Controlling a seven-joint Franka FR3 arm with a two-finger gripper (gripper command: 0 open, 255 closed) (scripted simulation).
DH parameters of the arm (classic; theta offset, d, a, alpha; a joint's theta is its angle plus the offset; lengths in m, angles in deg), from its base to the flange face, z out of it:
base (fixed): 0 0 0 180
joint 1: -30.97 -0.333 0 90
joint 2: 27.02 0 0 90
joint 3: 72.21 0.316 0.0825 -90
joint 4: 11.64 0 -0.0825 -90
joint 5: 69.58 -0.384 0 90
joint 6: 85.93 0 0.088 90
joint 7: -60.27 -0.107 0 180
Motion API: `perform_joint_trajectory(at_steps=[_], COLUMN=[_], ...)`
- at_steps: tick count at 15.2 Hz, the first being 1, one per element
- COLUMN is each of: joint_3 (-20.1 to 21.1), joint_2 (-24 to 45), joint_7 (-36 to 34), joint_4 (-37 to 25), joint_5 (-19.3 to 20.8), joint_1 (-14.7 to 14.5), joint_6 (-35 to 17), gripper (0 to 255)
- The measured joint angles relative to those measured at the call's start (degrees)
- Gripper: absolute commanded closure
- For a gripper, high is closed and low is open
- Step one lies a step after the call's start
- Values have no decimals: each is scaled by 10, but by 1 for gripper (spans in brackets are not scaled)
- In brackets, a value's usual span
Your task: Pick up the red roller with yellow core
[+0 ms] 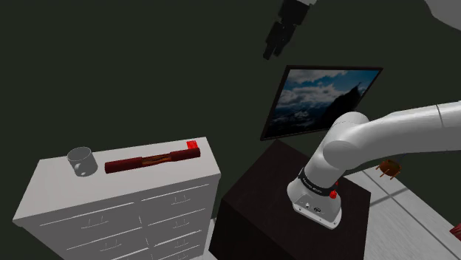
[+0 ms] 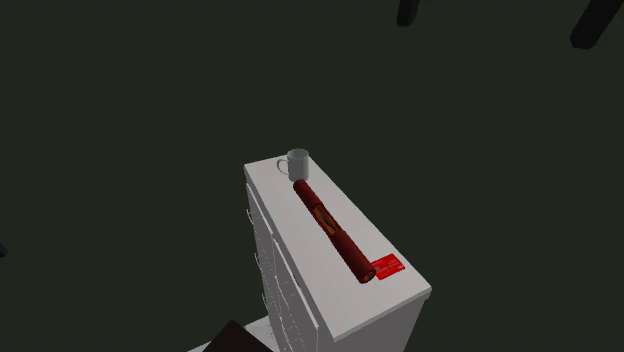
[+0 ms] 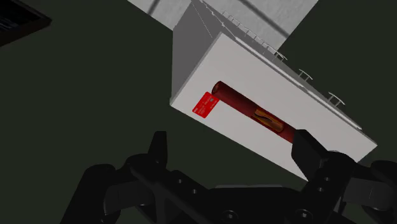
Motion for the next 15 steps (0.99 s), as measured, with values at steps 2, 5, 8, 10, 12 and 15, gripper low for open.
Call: perform_joint_trajectory(at_steps=[2, 5, 8, 10, 12, 15], joint_3=[1, 6, 11, 15, 16, 24], joint_2=[6, 39, 79, 117, 143, 199], joint_7=[3, 18, 36, 48, 63, 79], joint_4=[3, 19, 32, 34, 45, 43], joint_5=[0, -1, -2, -3, -1, -2], joint_1=[-2, -13, -25, -33, -40, -52], joint_6=[-8, -53, -101, -137, -171, -221], gripper=[0, 0, 0, 0, 0, 0])
